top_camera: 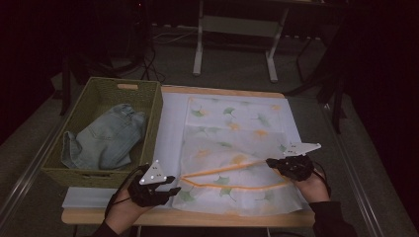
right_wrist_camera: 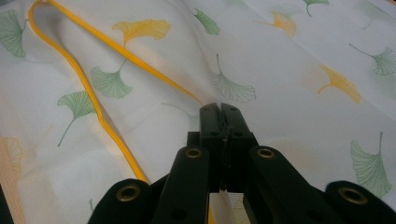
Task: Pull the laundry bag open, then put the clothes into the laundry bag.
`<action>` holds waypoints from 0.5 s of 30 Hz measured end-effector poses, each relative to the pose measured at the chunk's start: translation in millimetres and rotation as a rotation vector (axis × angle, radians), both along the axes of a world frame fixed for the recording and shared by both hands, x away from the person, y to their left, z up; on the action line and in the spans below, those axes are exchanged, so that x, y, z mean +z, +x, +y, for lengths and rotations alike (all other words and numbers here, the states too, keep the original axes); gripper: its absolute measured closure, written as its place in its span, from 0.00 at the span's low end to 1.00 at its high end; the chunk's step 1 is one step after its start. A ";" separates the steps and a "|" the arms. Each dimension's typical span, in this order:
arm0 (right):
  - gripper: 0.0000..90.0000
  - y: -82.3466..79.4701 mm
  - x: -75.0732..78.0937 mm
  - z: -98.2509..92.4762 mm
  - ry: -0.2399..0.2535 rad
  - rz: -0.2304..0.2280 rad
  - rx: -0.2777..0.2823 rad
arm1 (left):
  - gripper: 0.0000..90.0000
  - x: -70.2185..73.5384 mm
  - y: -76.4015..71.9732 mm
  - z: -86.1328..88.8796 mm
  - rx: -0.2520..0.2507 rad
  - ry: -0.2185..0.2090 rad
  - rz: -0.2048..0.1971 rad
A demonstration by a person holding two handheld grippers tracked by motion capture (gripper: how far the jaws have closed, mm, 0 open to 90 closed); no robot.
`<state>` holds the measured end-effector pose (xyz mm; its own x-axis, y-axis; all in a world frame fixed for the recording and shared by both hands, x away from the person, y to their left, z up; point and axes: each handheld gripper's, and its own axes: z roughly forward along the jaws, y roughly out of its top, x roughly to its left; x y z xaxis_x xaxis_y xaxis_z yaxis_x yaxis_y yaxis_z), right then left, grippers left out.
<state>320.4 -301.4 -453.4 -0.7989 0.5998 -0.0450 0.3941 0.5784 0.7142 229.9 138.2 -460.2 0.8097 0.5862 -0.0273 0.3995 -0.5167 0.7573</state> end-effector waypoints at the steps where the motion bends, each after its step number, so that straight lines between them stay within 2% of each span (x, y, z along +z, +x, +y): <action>1: 0.99 0.0 0.0 -0.1 0.002 0.001 0.000 | 0.66 5.0 -0.6 3.2 -0.003 -0.011 -0.003; 3: 0.99 -0.3 0.7 -1.0 0.004 0.004 0.002 | 0.66 17.4 -1.1 11.5 0.010 -0.011 -0.019; 4: 0.99 -0.3 0.7 -1.0 0.004 0.004 0.002 | 0.66 17.4 -1.1 11.5 0.010 -0.011 -0.019; 7: 0.99 -0.9 1.7 -1.9 0.007 -0.002 0.004 | 0.66 32.2 0.2 24.1 0.028 -0.012 -0.027; 8: 0.99 -1.3 2.2 -2.2 0.005 -0.001 0.003 | 0.66 32.2 0.2 24.1 0.028 -0.012 -0.027; 10: 0.99 -1.7 2.8 -2.9 0.008 -0.002 0.002 | 0.66 44.1 0.7 34.6 0.045 -0.012 -0.042; 11: 0.99 -1.7 2.8 -2.9 0.008 -0.002 0.002 | 0.66 44.1 0.7 34.6 0.045 -0.012 -0.042; 12: 0.99 -1.6 3.3 -3.6 0.010 -0.002 0.001 | 0.66 49.9 1.2 40.3 0.048 -0.023 -0.042; 15: 0.99 -1.5 3.7 -3.3 0.008 -0.003 0.002 | 0.66 62.3 2.9 54.2 0.075 -0.015 -0.057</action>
